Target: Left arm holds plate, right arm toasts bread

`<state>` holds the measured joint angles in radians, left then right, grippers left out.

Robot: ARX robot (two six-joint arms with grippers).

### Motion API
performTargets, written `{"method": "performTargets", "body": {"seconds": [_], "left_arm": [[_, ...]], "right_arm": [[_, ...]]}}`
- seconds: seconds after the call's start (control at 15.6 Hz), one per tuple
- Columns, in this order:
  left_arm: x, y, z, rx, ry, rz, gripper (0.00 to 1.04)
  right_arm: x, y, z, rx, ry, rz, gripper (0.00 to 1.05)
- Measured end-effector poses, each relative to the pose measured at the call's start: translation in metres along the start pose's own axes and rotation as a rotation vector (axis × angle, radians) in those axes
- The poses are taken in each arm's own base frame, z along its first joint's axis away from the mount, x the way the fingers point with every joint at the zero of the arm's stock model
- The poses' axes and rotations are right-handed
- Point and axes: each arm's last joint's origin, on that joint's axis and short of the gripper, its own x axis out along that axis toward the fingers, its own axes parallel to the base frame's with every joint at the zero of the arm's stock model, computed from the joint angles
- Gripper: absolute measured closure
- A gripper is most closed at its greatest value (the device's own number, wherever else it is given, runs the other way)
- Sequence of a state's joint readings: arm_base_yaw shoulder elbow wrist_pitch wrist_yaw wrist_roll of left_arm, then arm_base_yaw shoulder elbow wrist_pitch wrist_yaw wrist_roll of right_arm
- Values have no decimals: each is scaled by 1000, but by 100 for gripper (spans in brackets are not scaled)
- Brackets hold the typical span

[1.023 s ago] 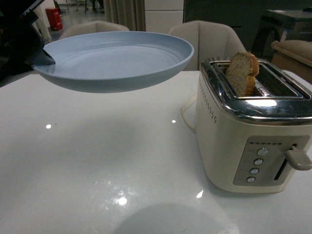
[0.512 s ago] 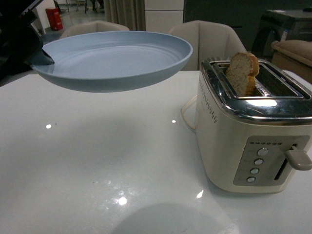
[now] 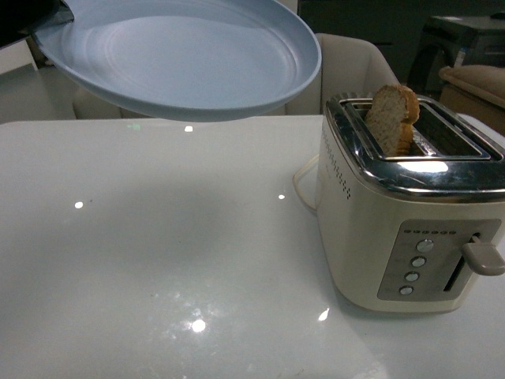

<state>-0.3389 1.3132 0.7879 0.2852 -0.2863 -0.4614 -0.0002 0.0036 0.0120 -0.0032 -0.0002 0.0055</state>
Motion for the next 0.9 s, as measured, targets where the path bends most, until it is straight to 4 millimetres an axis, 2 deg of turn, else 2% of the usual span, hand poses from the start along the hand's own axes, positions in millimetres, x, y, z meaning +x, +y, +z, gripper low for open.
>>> {"method": "performTargets", "body": {"seconds": [0.32, 0.9], "left_arm": [[25, 31, -17, -7, 59, 133, 102], [88, 113, -88, -45, 198, 490, 102]], "right_arm": [[0, 0, 0, 0, 0, 0, 6], [0, 0, 0, 0, 0, 0, 6]]}}
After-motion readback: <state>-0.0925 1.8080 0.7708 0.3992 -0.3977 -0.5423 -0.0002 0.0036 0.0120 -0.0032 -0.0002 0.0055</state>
